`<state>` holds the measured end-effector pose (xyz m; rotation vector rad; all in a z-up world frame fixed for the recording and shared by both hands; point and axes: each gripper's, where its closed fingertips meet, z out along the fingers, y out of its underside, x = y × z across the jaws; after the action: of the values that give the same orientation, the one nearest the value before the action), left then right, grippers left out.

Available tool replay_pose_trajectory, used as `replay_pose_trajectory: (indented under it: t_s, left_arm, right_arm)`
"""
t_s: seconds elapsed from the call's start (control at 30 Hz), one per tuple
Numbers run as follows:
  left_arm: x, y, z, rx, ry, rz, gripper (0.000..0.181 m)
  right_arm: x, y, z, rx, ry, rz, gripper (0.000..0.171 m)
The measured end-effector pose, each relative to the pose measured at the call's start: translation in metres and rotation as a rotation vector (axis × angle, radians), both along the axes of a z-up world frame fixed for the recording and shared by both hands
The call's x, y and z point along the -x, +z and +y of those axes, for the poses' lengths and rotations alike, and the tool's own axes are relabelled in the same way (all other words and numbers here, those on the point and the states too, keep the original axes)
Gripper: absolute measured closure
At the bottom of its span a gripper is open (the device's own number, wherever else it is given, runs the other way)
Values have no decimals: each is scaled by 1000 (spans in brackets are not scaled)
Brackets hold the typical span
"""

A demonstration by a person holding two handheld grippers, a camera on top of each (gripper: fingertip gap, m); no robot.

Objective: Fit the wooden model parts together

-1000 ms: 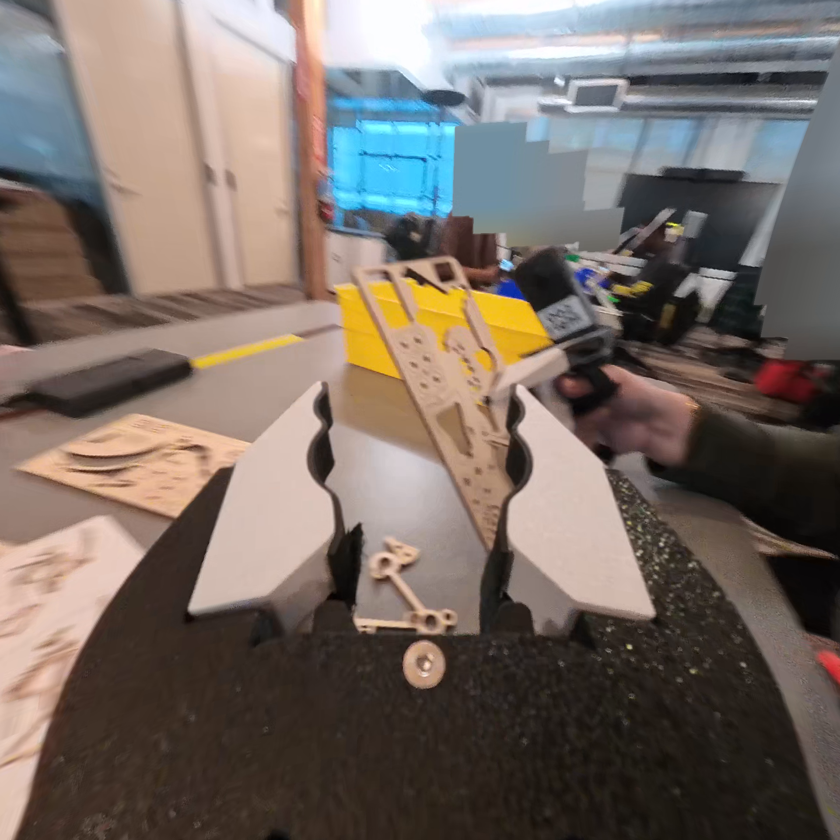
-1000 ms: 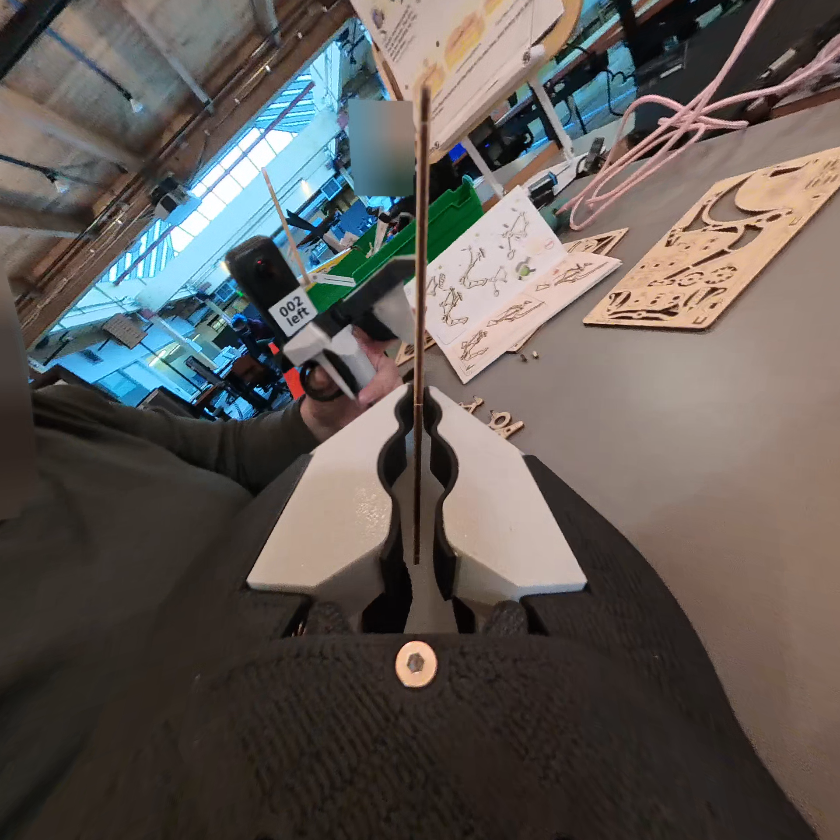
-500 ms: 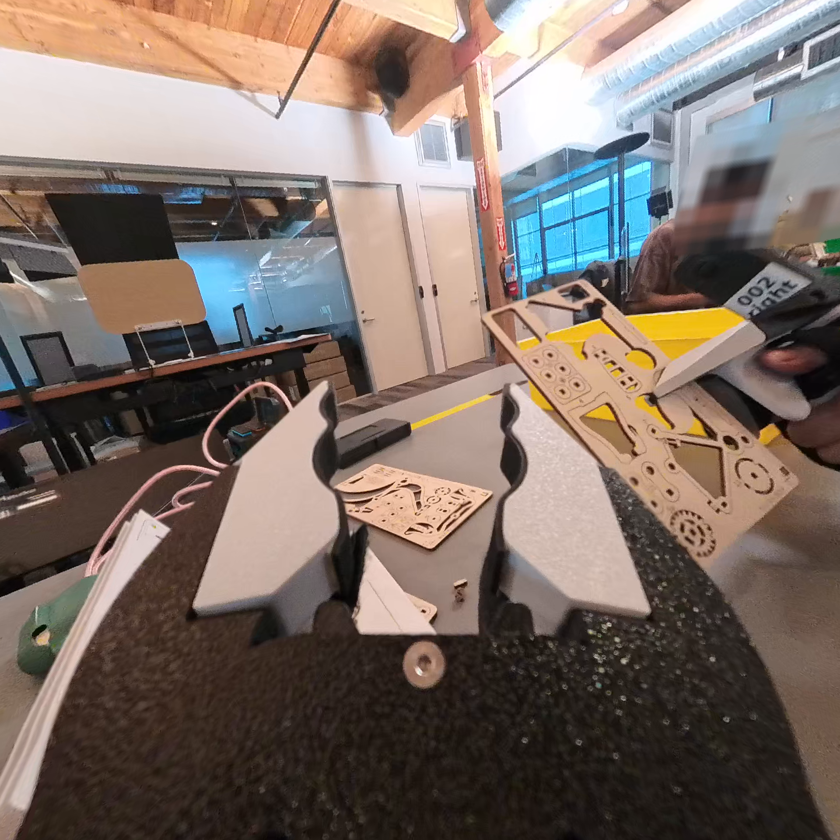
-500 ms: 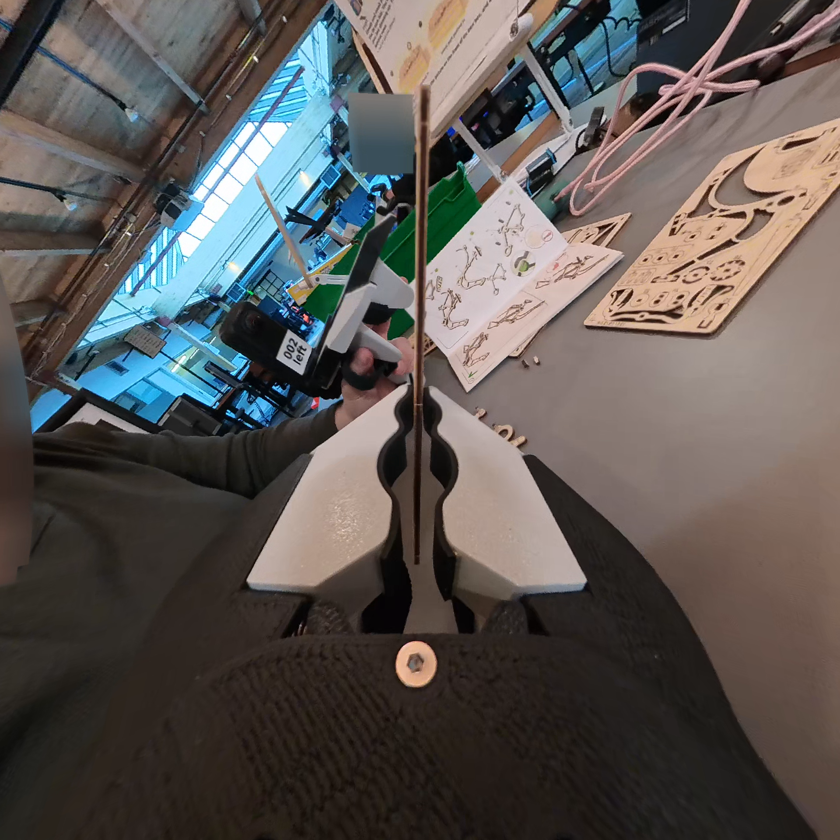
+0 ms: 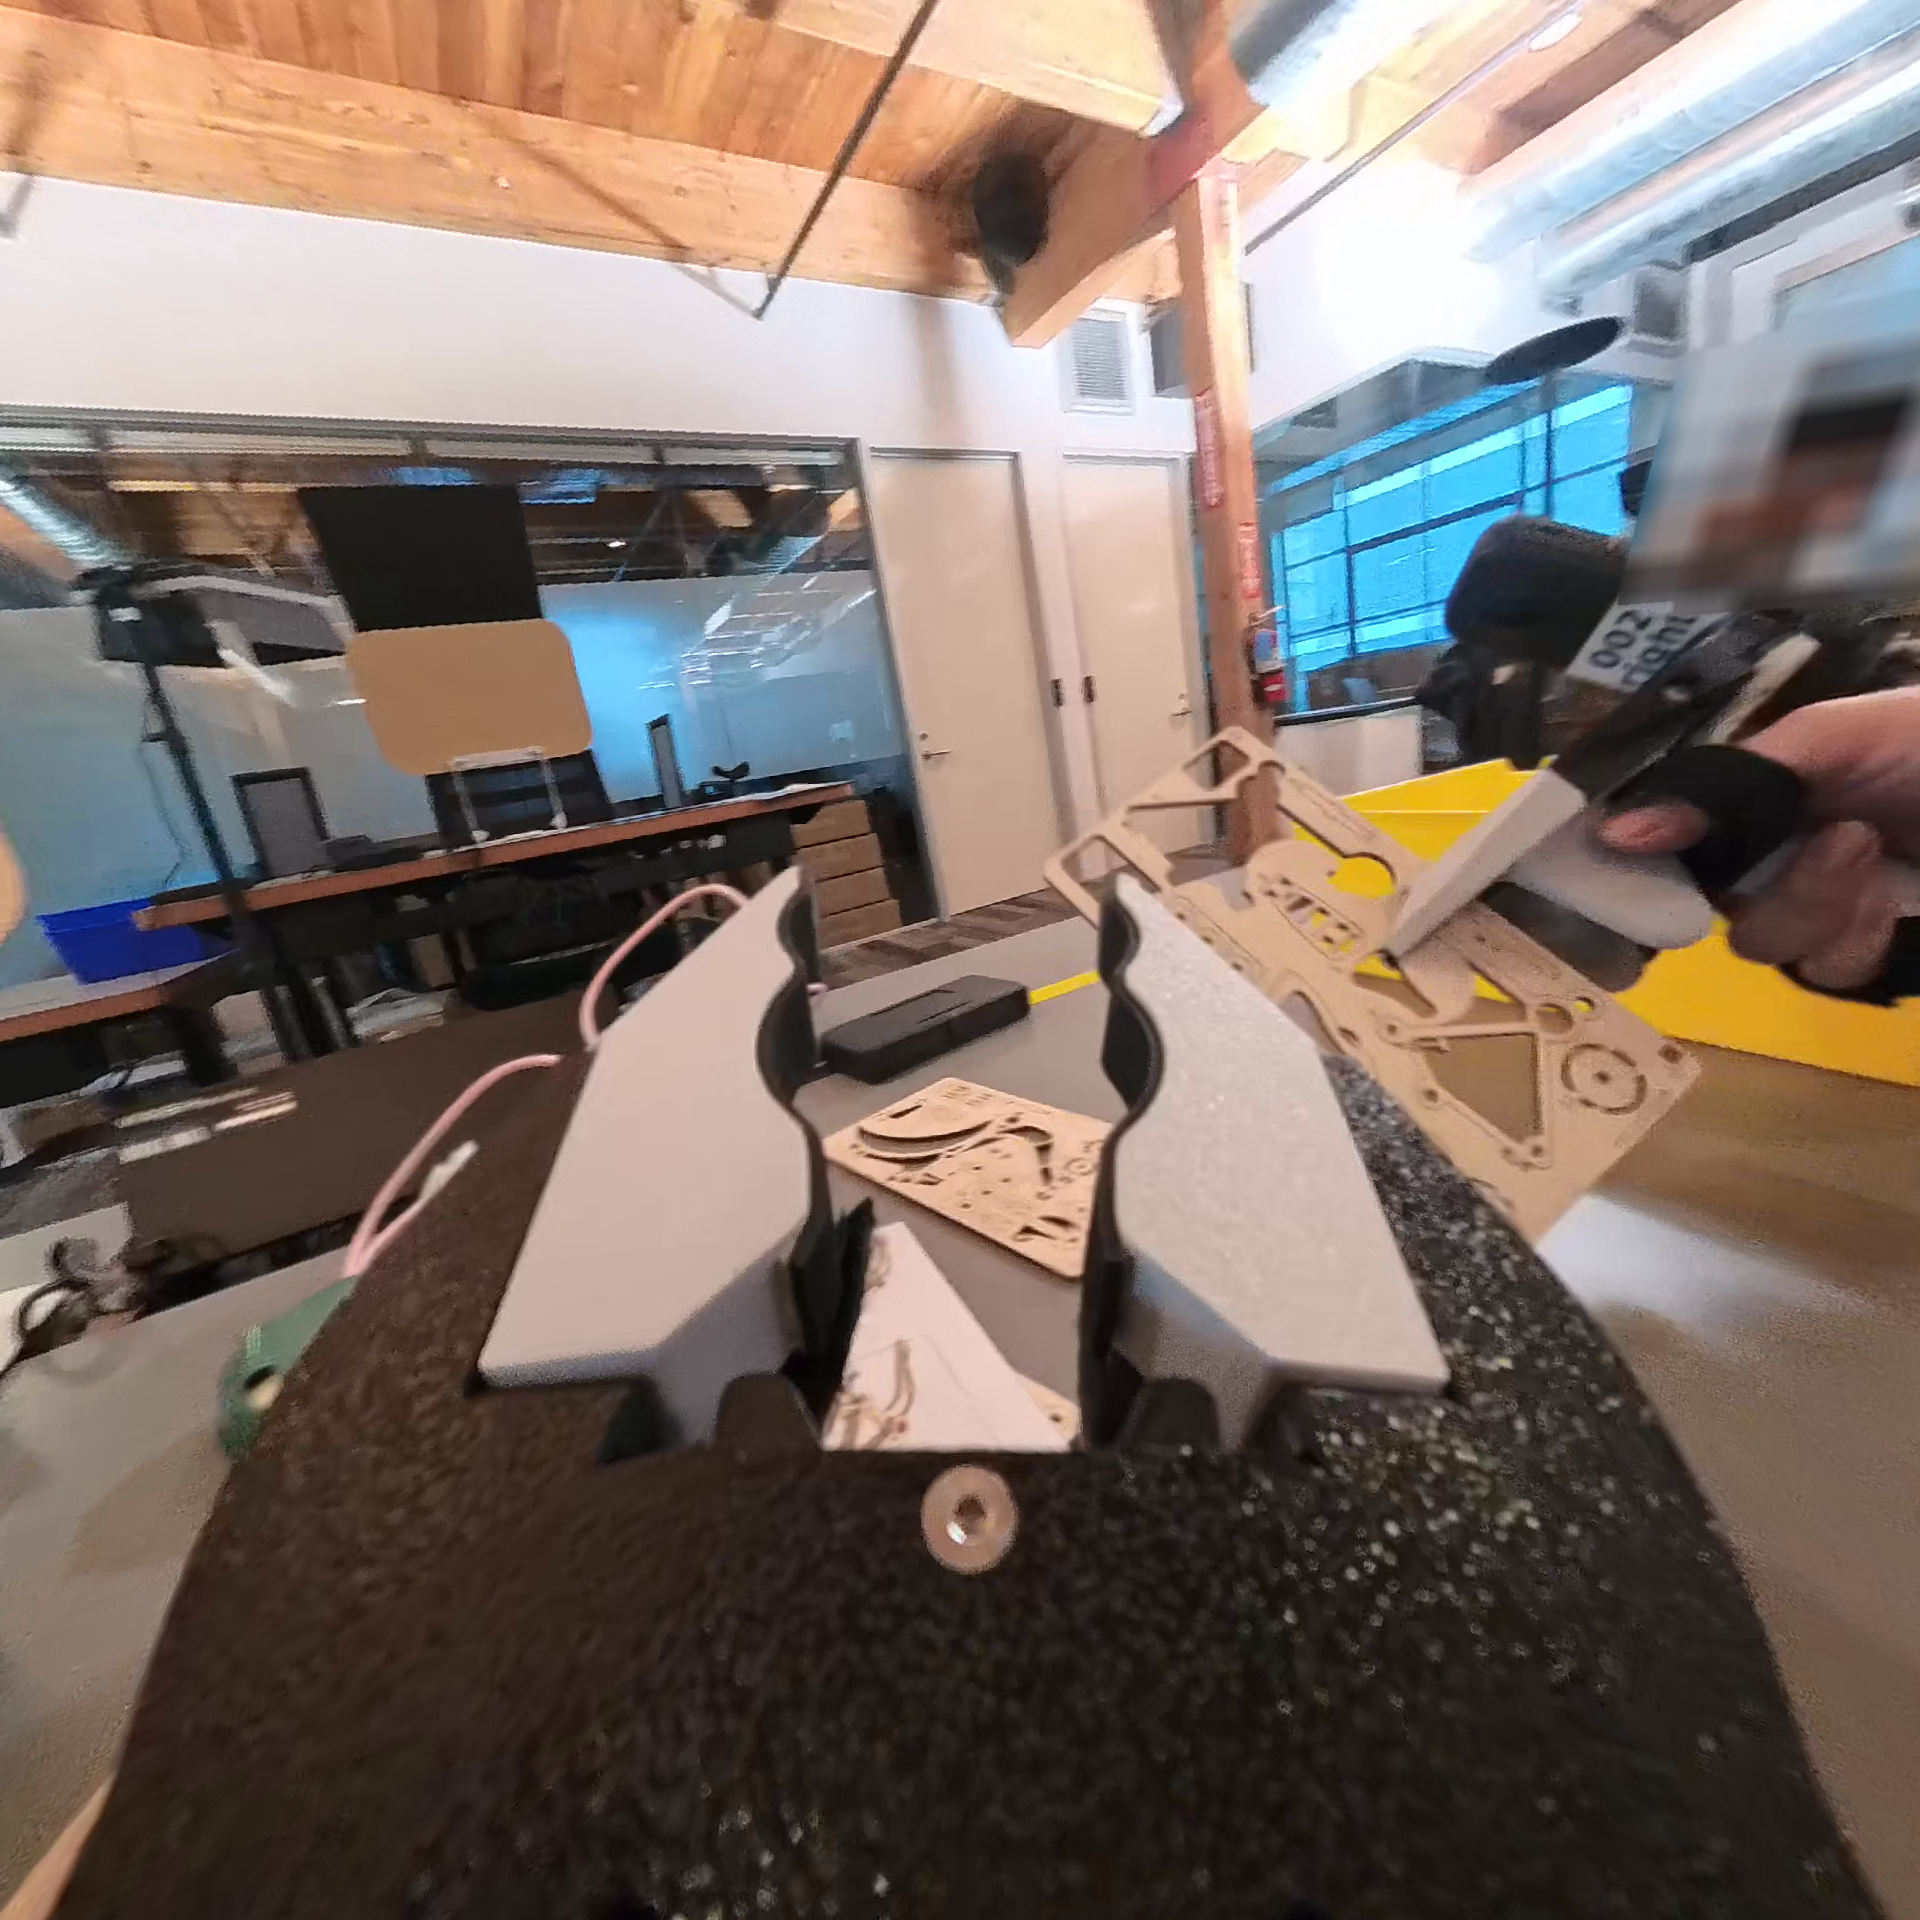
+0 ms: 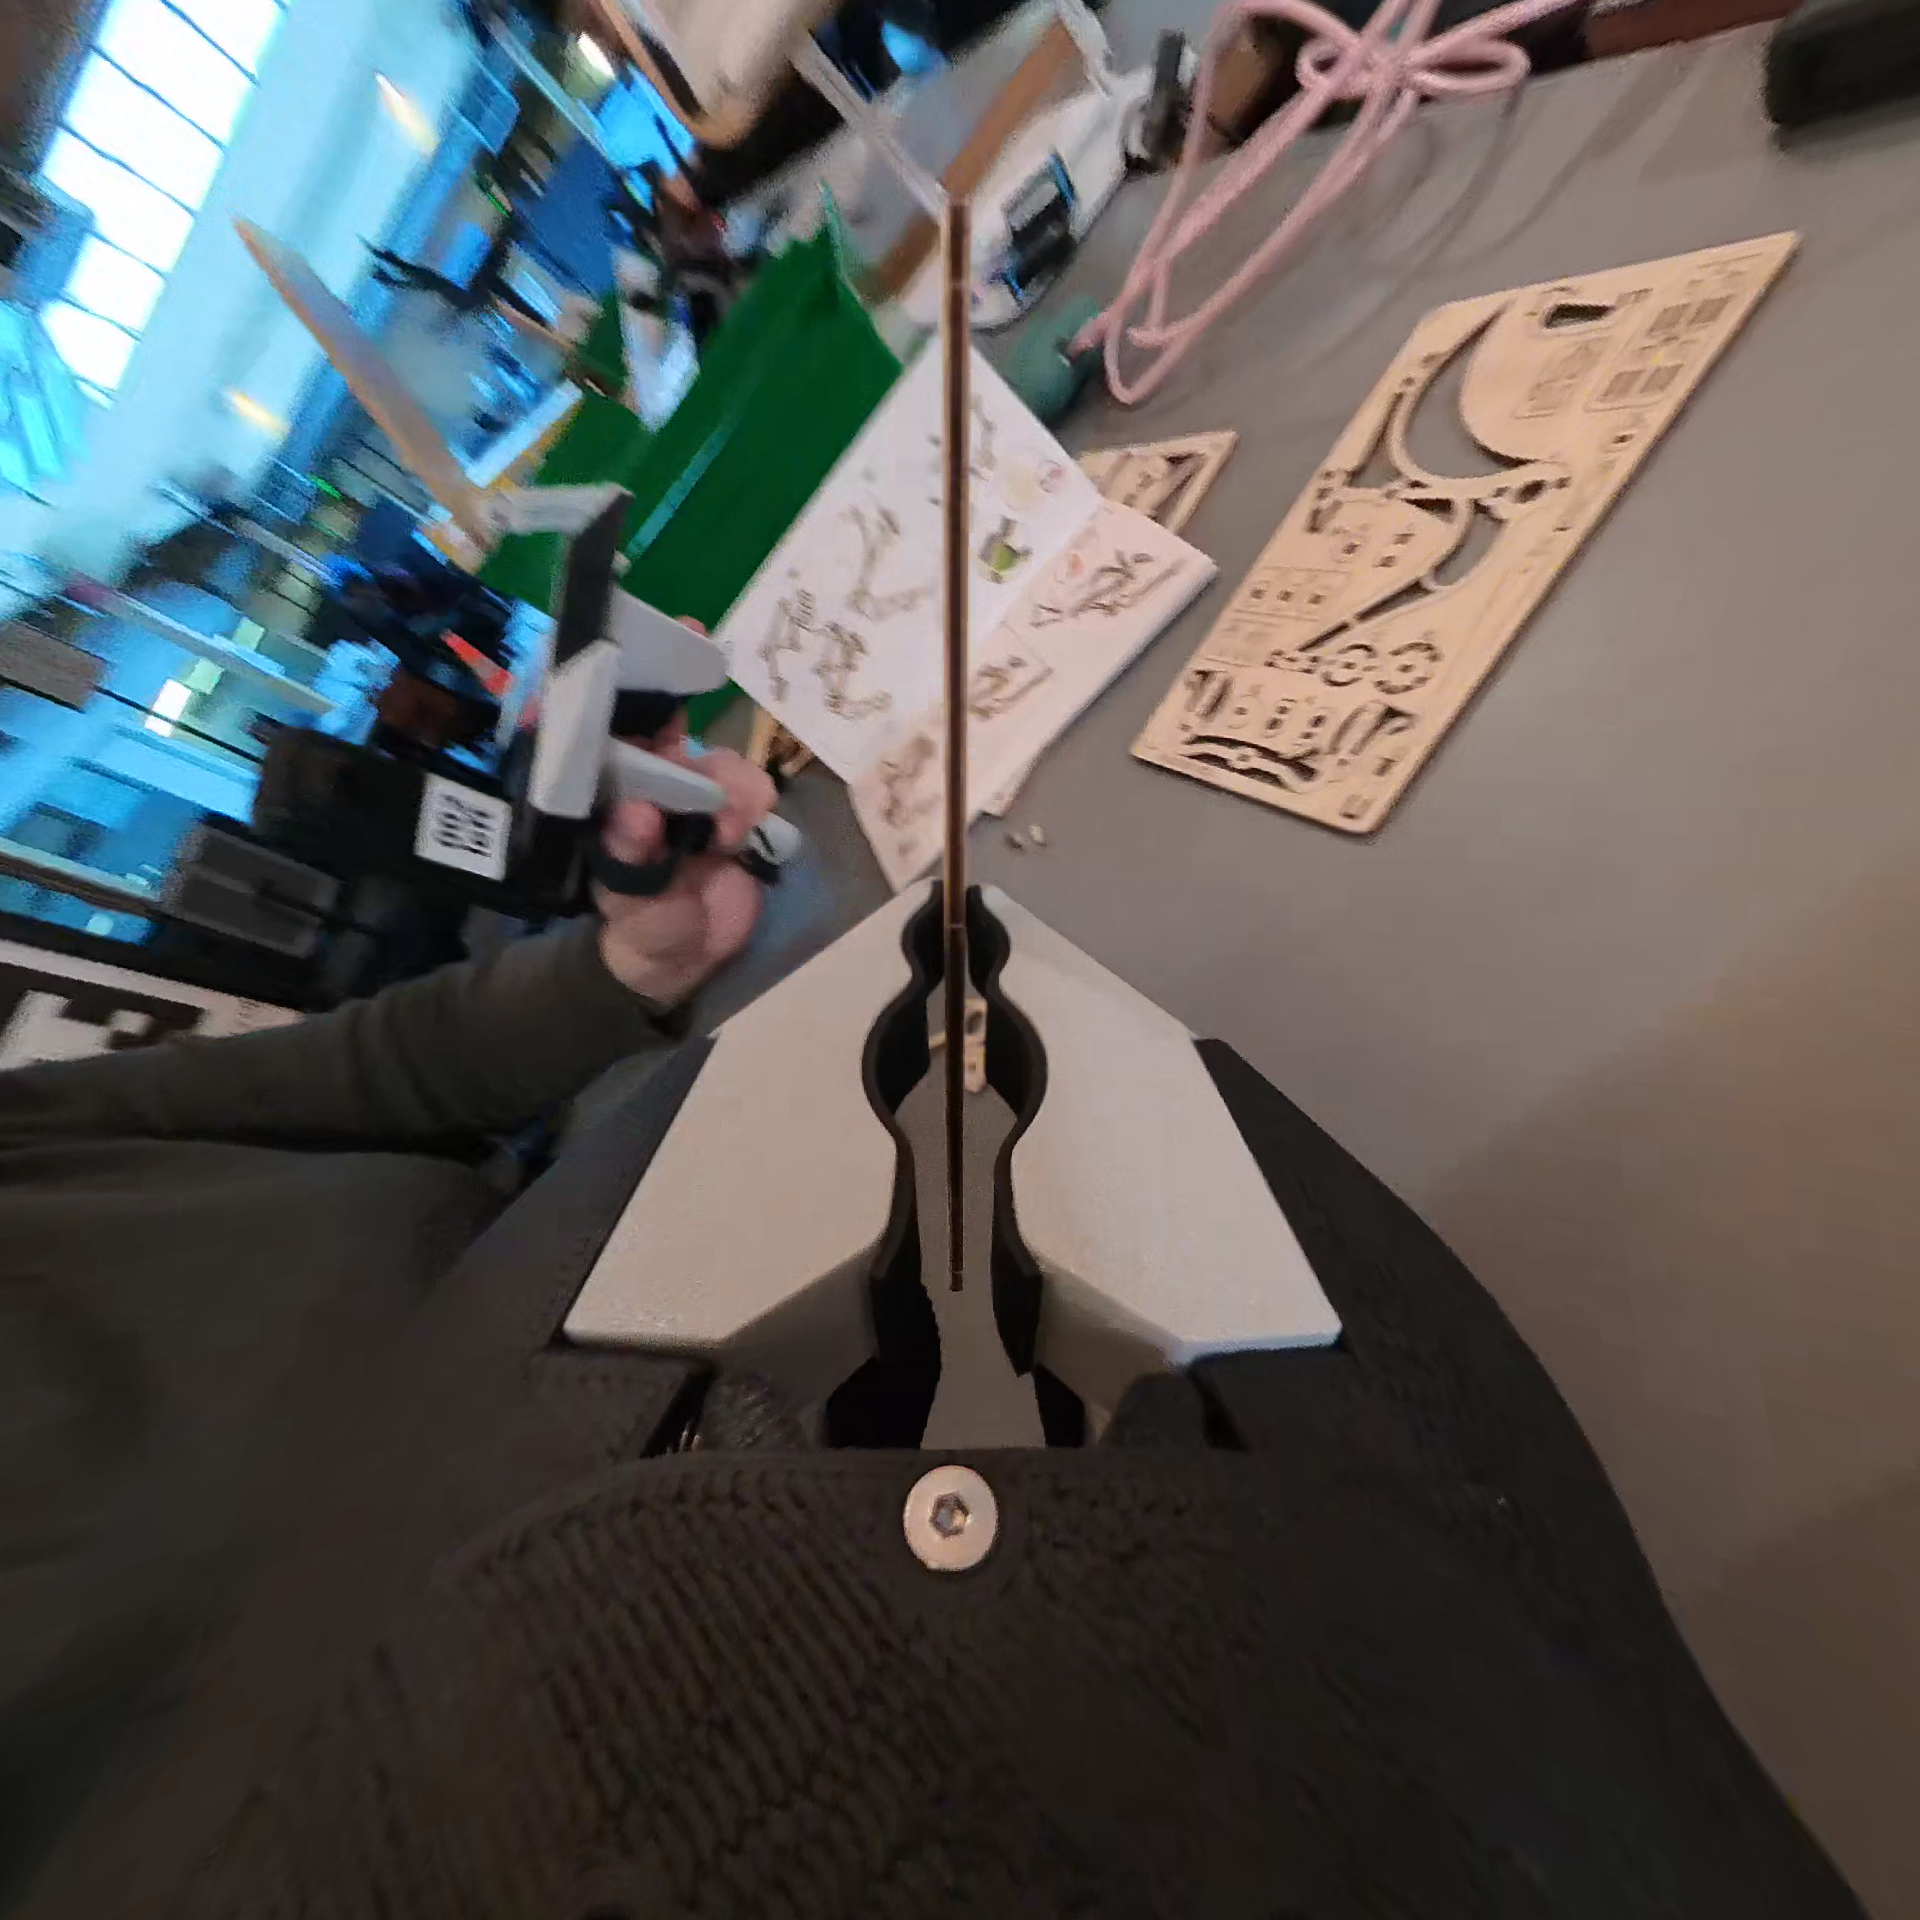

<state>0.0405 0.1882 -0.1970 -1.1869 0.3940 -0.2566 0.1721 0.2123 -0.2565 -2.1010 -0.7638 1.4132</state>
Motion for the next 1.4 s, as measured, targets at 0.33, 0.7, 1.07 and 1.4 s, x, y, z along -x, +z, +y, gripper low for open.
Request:
replay_pose_trajectory:
  t_s: [0.33,0.7,1.07,1.4]
  left_arm:
    - [19,5,5,-16,54,-4,132]
    - [12,1,5,2,28,22,132]
    - [4,-2,0,-39,38,83,132]
    - [-14,-16,-1,8,-50,89,134]
  right_arm:
    - [-29,-22,50,22,-84,-295,170]
    - [-75,-60,100,-2,-403,-557,124]
    - [-72,101,58,-1296,-802,-181,124]
    - [-71,73,35,-1513,-782,-226,128]
